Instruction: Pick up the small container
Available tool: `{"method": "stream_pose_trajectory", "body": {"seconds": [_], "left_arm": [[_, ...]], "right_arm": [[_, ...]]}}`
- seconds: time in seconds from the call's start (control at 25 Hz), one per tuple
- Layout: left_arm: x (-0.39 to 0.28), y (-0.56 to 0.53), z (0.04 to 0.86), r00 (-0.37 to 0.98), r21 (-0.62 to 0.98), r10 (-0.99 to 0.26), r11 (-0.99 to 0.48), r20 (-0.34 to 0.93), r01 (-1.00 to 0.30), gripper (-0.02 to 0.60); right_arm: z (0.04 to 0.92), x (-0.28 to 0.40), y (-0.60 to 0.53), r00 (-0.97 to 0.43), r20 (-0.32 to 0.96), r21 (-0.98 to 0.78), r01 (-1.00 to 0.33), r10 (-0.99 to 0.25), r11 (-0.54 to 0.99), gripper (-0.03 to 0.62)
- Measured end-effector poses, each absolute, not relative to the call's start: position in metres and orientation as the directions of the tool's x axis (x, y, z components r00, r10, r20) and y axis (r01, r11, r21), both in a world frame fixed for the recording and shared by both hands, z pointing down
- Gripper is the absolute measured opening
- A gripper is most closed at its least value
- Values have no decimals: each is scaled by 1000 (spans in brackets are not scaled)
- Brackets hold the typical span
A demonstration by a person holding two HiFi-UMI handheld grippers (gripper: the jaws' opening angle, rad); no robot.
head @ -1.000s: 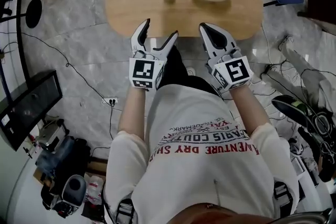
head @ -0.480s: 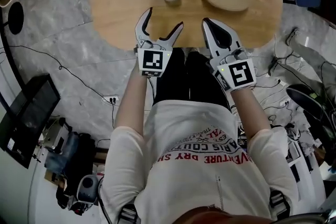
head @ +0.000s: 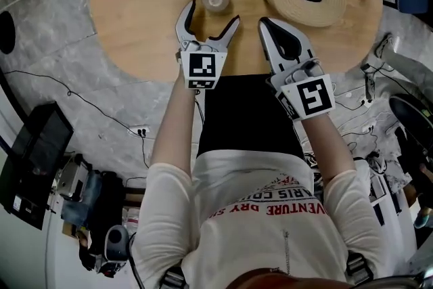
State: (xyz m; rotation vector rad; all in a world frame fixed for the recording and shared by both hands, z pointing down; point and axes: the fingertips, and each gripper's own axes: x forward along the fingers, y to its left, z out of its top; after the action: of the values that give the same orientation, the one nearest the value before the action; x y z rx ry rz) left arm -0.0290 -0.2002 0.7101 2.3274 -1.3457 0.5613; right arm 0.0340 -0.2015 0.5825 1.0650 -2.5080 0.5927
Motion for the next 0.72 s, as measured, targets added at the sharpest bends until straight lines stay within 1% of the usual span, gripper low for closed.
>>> {"method": "stream_pose_trajectory", "body": {"seconds": [0.16,0.4,0.68,0.72], "left_arm": [[-20,-214,729,444,116,-736,-452,511,-884,434],[-24,-236,741,406,57,-773,-436,487,-898,434],[-25,-238,760,341,-20,-739,-432,581,-902,426],[-26,-239,760,327,-26,-744,-419,583,-908,405]], "right_arm": [[602,37,-203,-658,482,-253,-737,-579,627,-3],[615,42,-206,-664,472,-268,-735,-580,623,-5],[626,51,-209,-656,475,-280,-744,-586,606,-3],[628,53,-210,-656,477,-283,-745,-586,604,-3]]}}
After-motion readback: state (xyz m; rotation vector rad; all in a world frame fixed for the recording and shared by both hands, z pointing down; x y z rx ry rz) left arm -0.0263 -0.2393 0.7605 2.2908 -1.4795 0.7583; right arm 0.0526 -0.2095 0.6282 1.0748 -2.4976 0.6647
